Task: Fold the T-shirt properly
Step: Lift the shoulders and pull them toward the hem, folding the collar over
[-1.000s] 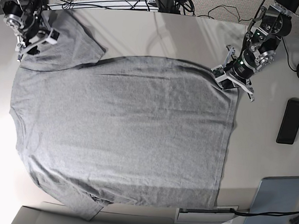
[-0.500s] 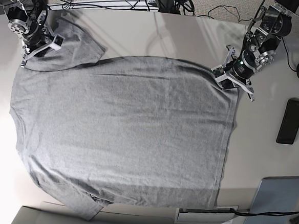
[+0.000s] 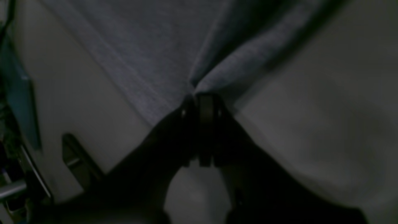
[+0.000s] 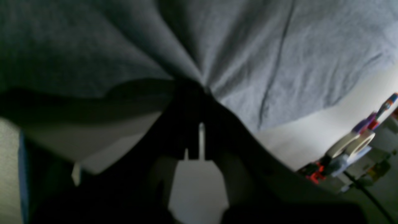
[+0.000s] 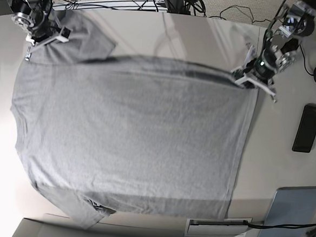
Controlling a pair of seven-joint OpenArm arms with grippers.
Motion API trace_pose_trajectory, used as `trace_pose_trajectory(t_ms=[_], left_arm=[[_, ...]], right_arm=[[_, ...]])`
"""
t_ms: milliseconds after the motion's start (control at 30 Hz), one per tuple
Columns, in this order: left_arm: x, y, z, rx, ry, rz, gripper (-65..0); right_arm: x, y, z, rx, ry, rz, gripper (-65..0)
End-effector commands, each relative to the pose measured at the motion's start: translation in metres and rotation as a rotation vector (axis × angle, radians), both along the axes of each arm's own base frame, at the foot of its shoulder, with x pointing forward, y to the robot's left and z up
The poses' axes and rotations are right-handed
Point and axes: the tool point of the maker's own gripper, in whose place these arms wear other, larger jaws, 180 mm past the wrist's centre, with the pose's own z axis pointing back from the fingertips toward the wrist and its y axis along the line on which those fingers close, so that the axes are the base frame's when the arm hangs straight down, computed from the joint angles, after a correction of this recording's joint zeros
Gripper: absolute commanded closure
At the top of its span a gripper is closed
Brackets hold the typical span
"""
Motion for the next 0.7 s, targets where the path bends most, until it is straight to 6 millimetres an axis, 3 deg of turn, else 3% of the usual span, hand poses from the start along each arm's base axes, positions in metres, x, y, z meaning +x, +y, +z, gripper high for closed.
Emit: trace_pose_trajectory(t_ms=[0, 233, 467, 567, 667], left_arm=[[-0.046, 0.012, -0.020, 0.063, 0.178, -0.030, 0.0], [-0.087, 0.029, -0.006, 0.142, 0.219, -0.058, 0.0], [-0.123, 0.019, 0.004, 0.132, 0.260, -0.086, 0.0], [-0.122, 0.019, 0.011, 0.127, 0.246, -0.077, 0.0], [-0.106, 0.023, 0.023, 0.125, 0.194, -0.054, 0.0]], right_arm=[[0.005, -0.009, 0.013, -0.036, -0.028, 0.003, 0.0], [-0.026, -0.017, 0.035, -0.001, -0.008, -0.062, 0.0], [-0.062, -0.025, 0.033, -0.009, 0.064, -0.091, 0.0], [-0.063, -0.025, 0.035, 0.000, 0.029, -0.105, 0.0], [-0.049, -0.031, 0.043, -0.039, -0.051, -0.097, 0.0]])
